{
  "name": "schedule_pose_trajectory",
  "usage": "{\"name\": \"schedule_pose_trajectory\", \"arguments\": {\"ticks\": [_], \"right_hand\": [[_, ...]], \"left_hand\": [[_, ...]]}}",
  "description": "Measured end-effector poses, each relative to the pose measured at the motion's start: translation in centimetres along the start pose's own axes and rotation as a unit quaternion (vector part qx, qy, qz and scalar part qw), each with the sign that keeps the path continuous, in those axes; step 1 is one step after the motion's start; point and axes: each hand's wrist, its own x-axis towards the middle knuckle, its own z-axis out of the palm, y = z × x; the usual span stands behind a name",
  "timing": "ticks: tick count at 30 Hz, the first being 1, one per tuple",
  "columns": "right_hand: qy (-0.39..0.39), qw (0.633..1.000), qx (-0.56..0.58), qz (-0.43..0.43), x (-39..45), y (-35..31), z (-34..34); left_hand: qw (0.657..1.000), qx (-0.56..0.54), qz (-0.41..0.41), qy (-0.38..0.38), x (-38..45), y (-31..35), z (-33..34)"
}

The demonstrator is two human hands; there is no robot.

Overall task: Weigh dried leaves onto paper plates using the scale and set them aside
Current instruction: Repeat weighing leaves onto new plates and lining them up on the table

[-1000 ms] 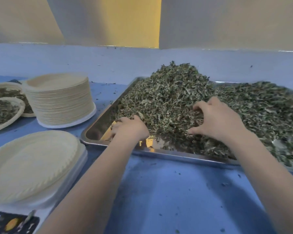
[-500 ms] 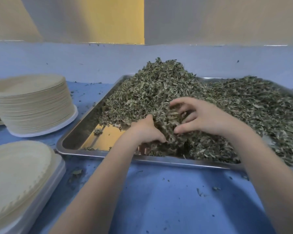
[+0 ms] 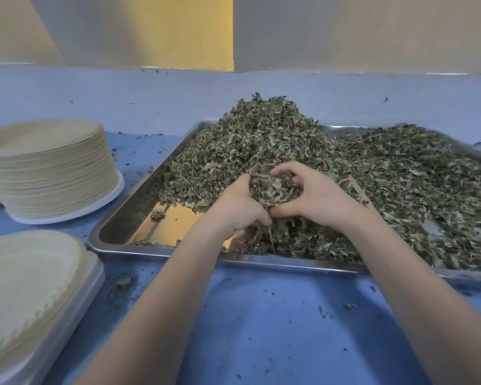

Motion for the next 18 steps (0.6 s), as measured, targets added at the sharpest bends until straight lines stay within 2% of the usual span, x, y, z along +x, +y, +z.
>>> {"name": "schedule_pose_trajectory", "arguments": {"ticks": [5, 10, 13, 15, 18], "right_hand": [[-0.013, 0.998, 0.048, -0.030, -0.3, -1.1, -0.3], [0.013, 0.999, 0.048, -0.007, 0.1, -1.9, 1.0], [-0.059, 0.995, 0.077, 0.022, 0.5, -2.7, 1.4], [-0.087, 0.995, 0.045, 0.024, 1.0, -3.2, 2.0], [-0.063, 0.998, -0.002, 0.020, 1.4, -4.0, 2.5]], "left_hand": [[0.998, -0.043, 0.030, 0.041, -0.7, 0.8, -0.8], [0.999, 0.013, -0.007, 0.031, -1.7, 0.8, -0.8], [0.999, 0.019, -0.006, 0.027, -2.1, 0.5, -1.4], [0.998, 0.060, 0.000, 0.036, -2.2, 0.3, -1.6], [0.997, 0.056, -0.009, 0.052, -2.2, 0.0, -1.7]]}}
